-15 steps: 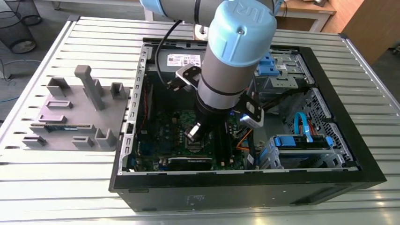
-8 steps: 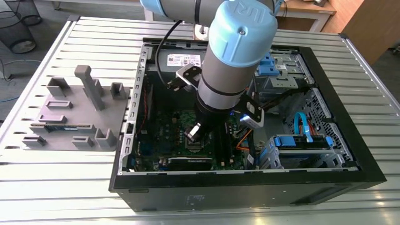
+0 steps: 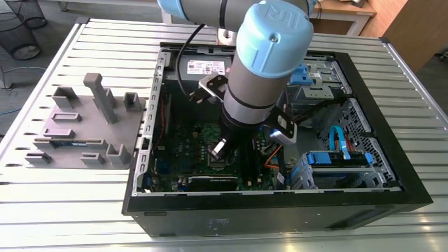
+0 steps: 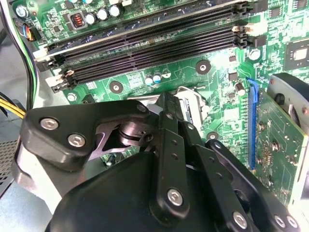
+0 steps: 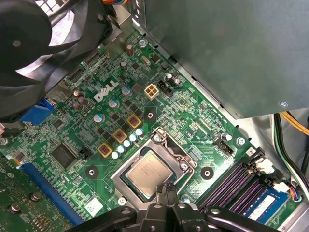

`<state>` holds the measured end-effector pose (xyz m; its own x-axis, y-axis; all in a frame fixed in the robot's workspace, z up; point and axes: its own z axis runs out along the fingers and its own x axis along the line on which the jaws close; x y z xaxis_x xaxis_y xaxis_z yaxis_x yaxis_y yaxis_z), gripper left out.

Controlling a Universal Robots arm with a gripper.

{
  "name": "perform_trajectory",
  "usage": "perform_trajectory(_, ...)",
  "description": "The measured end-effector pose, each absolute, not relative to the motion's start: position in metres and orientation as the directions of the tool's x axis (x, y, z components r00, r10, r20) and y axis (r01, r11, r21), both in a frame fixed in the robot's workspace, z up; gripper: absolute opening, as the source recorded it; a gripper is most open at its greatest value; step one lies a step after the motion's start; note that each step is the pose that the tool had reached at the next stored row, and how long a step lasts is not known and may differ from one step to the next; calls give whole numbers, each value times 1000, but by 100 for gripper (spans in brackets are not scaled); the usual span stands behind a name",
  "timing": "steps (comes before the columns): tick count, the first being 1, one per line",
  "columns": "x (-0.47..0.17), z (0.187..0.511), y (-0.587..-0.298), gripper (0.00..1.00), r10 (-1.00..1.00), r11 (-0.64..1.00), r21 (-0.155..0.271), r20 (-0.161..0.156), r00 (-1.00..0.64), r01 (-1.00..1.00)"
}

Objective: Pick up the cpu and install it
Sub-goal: 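Install the first cpu locking lever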

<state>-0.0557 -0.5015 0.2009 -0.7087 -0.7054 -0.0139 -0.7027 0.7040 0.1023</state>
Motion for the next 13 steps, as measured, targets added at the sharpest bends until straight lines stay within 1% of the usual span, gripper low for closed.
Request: perform_trajectory(13, -55, 197, -509, 11, -705, 702, 119, -28, -709, -702)
